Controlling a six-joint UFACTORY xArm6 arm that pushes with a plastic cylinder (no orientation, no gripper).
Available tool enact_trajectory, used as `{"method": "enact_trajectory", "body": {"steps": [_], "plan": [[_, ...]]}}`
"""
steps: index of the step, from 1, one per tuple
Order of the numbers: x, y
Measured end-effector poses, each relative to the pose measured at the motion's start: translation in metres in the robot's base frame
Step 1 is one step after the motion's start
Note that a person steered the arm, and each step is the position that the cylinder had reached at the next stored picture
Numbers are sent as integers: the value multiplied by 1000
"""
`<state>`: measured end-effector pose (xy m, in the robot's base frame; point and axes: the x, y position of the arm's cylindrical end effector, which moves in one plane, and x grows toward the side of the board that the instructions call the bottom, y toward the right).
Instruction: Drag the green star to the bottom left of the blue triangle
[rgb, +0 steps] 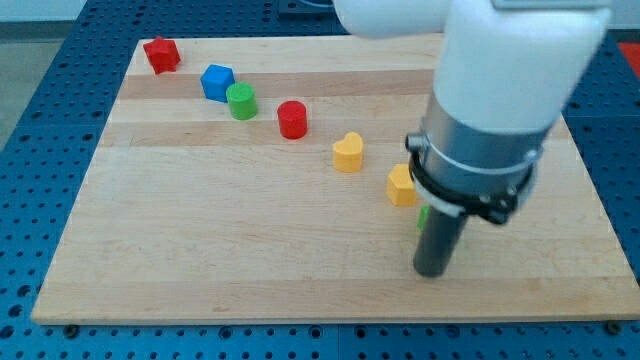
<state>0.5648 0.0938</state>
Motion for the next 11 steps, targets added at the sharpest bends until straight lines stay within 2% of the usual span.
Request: {"method": "enact_trajectory", "body": {"steps": [2, 3, 4, 5, 6, 7, 8, 10, 11], "plan": [[-91, -18], [-79, -18], [-40, -18], [-29, -1], [-49, 25], [-87, 23], [-107, 21], [-72, 24], [-77, 28]]}}
